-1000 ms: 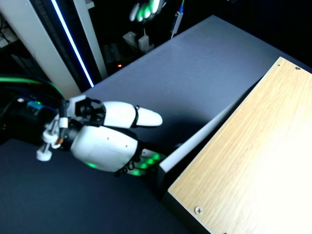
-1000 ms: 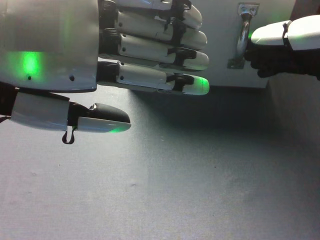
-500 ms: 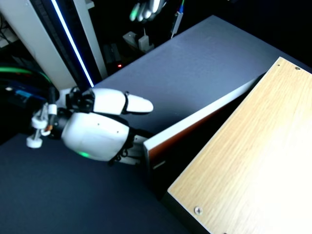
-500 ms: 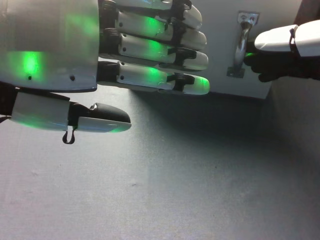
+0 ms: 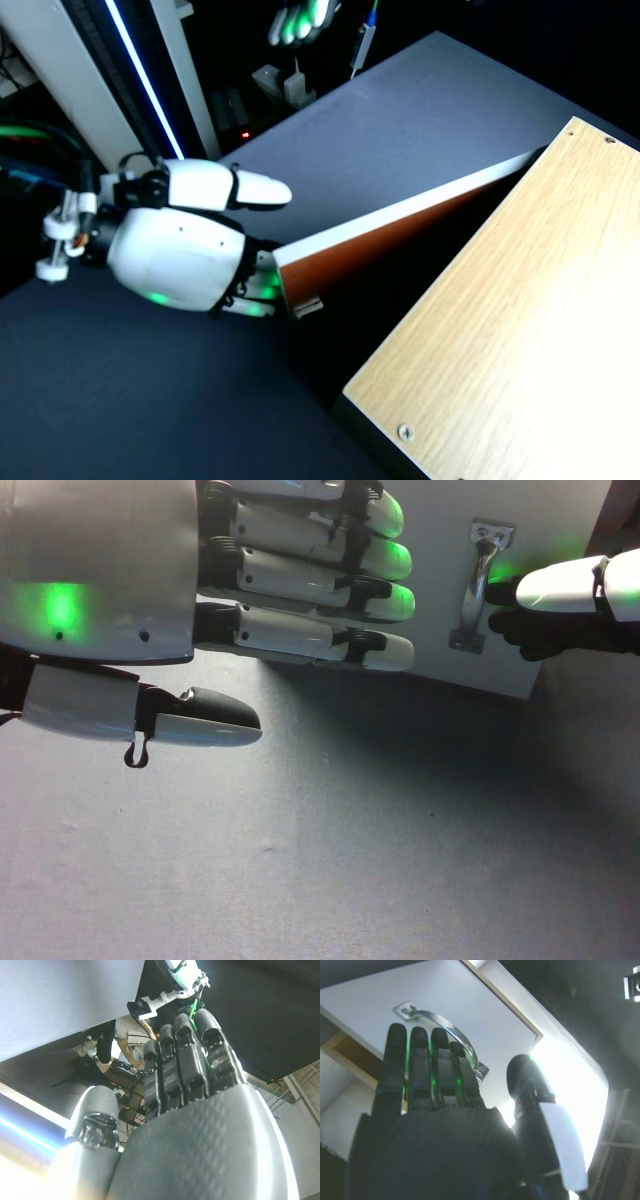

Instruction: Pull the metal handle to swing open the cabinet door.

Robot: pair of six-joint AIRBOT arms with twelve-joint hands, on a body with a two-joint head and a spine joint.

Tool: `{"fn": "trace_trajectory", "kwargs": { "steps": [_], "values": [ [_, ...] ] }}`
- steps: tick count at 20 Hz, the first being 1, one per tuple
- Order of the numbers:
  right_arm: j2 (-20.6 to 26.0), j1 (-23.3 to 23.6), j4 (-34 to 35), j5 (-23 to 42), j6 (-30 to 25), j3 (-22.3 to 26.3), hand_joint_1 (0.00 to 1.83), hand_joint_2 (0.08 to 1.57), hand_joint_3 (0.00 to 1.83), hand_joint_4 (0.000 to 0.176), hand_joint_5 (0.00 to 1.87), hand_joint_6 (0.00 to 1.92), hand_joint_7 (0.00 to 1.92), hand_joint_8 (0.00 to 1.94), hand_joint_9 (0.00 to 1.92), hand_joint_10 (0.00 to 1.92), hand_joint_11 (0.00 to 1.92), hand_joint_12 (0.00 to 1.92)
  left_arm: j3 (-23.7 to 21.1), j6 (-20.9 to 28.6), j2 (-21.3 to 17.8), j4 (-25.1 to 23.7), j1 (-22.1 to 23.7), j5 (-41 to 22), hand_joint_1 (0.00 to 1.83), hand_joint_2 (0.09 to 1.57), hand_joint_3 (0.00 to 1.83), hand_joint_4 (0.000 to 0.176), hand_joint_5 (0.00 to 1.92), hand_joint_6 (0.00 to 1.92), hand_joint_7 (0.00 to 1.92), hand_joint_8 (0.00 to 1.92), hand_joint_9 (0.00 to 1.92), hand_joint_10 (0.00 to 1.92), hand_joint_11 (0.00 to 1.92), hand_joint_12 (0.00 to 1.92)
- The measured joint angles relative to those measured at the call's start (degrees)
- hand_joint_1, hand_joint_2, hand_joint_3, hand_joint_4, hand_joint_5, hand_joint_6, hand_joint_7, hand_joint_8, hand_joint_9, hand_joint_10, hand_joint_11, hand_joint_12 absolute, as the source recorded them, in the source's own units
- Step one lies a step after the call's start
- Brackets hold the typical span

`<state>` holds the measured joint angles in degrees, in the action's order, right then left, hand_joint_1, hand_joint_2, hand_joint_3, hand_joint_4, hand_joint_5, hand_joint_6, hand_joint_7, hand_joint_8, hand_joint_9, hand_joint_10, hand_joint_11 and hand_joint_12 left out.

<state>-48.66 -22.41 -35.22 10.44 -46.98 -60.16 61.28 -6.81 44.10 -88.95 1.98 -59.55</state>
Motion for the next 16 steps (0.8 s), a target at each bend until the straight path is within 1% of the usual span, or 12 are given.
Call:
{"fn": "trace_trajectory", "kwargs": {
  "steps": [4, 6, 8, 12, 16],
  "values": [
    [0.9, -0.35, -0.22, 0.68, 0.0, 0.0, 0.0, 1.52, 0.01, 0.0, 0.15, 0.0, 0.22, 0.0, 0.21, 0.01, 0.0, 0.61, 0.0, 0.0, 0.0, 0.0, 0.0, 0.0, 0.0, 1.57, 0.03, 0.0, 0.29, 0.0, 0.3, 0.0, 0.26, 0.0, 0.0, 0.57],
    [1.75, -0.44, -0.39, 0.9, 0.0, 0.09, 0.0, 1.52, 0.0, 0.0, 0.14, 0.0, 0.21, 0.0, 0.2, 0.0, 0.0, 0.57, 0.0, 0.0, 0.0, 0.0, 0.0, 0.0, 0.0, 1.57, 0.03, 0.0, 0.29, 0.0, 0.3, 0.0, 0.26, 0.0, 0.0, 0.55],
    [2.54, -0.72, -0.39, 1.03, 0.0, 0.46, 0.0, 1.51, 0.0, 0.0, 0.14, 0.0, 0.21, 0.0, 0.2, 0.0, 0.0, 0.59, 0.0, 0.0, 0.0, 0.0, 0.0, -0.02, 0.0, 1.57, 0.04, 0.0, 0.27, 0.0, 0.29, 0.0, 0.26, 0.0, 0.0, 0.54],
    [3.56, -1.84, -1.03, 2.1, 0.0, 1.64, 0.0, 1.51, 0.0, 0.0, 0.15, 0.0, 0.22, 0.0, 0.21, 0.0, 0.0, 0.65, 0.0, 0.0, 0.0, 0.0, 0.0, -0.02, 0.0, 1.57, 0.05, 0.0, 0.29, 0.01, 0.31, 0.0, 0.27, 0.0, 0.0, 0.57],
    [4.96, -2.19, -1.73, 3.28, 0.02, 2.34, 0.0, 1.5, 0.0, 0.0, 0.15, 0.0, 0.21, 0.0, 0.19, 0.0, 0.0, 0.57, 0.0, 0.0, 0.0, -0.02, 0.0, 0.04, 0.0, 1.57, 0.07, 0.0, 0.31, 0.0, 0.33, 0.0, 0.29, 0.01, 0.0, 0.64]
  ]
}}
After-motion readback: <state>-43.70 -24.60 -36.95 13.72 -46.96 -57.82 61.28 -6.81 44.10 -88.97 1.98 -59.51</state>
